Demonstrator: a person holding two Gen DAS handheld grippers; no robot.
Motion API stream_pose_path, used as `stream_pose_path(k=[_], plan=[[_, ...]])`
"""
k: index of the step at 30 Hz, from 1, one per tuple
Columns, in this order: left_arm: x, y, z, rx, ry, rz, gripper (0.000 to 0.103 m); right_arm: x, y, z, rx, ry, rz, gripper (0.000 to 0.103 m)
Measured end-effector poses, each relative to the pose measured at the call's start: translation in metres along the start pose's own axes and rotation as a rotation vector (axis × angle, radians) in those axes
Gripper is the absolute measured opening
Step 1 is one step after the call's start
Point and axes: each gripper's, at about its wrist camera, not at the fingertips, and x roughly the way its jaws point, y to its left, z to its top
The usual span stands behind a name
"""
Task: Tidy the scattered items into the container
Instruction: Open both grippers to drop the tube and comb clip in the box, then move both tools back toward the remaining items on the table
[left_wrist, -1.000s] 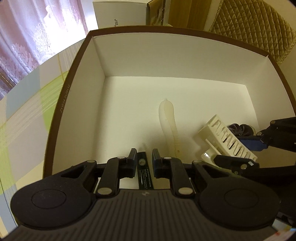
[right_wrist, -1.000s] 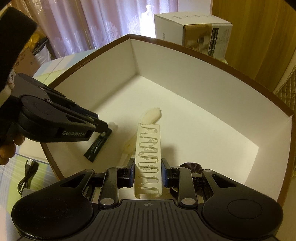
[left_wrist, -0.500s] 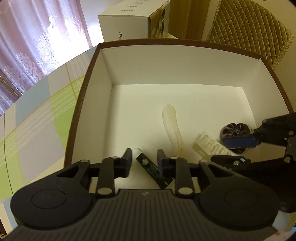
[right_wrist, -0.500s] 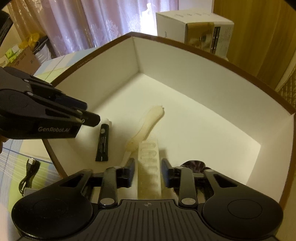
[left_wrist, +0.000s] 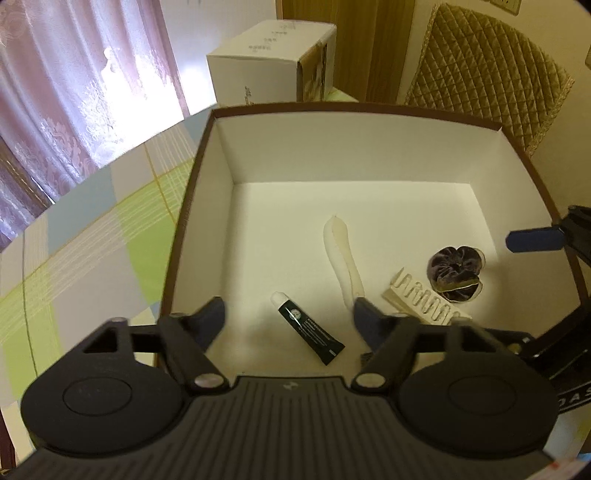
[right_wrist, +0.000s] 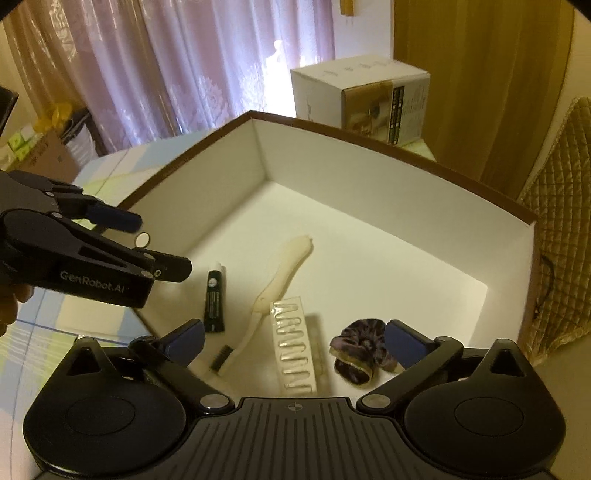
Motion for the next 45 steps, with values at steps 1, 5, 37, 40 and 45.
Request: stream_pose_path(k=[1, 5, 37, 40, 45], plan=[[-0.003, 0.0, -0.001, 0.0, -0.004, 0.001, 0.08, -0.004, 0.001, -0.002, 0.0, -0.002, -0.009, 0.101], [-0.018, 0.0, -0.007, -0.013, -0.026, 0.0, 0.086, -0.018, 0.003, -0.01, 0.006, -0.016, -0.041, 0.101], [-0.144, -0.01, -0.105, -0.056, -0.141, 0.091, 0.096, -0.105, 0.059, -0.066, -0.03, -0.117, -0.106, 0.101], [-0.152, -0.011, -0.114, -0.062, -0.146, 0.095, 0.096, -0.11, 0.065, -0.071, -0.04, -0.12, -0.103, 0.101], [-0.162, -0.014, -0.129, -0.071, -0.15, 0.097, 0.096, -0.118, 0.074, -0.08, -0.054, -0.126, -0.095, 0.101]])
